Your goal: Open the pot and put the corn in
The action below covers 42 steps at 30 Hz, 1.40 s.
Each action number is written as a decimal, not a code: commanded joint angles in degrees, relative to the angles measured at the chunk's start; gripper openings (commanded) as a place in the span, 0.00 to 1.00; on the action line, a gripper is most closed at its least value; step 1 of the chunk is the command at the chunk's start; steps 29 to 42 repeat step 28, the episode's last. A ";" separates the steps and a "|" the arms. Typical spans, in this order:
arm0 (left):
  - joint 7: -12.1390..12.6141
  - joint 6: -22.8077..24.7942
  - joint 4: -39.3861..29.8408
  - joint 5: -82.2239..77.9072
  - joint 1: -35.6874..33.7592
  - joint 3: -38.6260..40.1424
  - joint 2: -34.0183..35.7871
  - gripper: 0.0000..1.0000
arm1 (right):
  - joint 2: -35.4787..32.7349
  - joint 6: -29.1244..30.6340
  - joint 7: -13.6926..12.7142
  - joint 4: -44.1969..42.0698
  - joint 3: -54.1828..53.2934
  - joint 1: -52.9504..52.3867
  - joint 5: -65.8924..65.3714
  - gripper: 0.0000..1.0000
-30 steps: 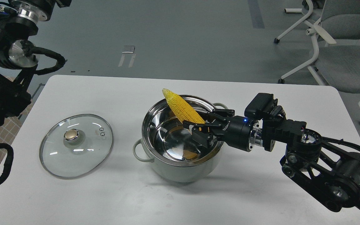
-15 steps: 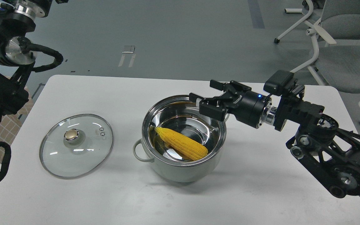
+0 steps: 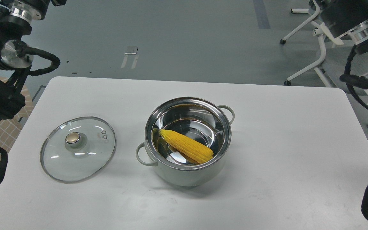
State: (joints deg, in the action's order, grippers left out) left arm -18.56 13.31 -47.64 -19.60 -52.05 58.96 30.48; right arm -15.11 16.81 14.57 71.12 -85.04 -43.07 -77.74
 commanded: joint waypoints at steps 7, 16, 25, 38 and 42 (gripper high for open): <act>0.28 0.23 0.35 2.63 1.60 3.35 0.11 0.98 | -4.58 -0.38 0.28 -22.95 -3.11 -5.35 26.41 1.00; 0.63 0.23 3.25 2.98 3.00 3.35 -0.24 0.98 | -5.11 -0.73 0.55 -35.70 -3.46 -8.78 37.30 1.00; 0.54 0.14 2.99 2.81 2.92 2.92 -0.77 0.98 | -5.11 -0.29 0.55 -35.17 -3.29 -8.34 44.08 1.00; 0.54 0.22 2.73 2.81 2.83 3.09 -0.68 0.98 | -5.19 -0.20 0.63 -34.56 -3.20 -8.52 43.99 1.00; 0.54 0.22 2.73 2.81 2.83 3.09 -0.68 0.98 | -5.19 -0.20 0.63 -34.56 -3.20 -8.52 43.99 1.00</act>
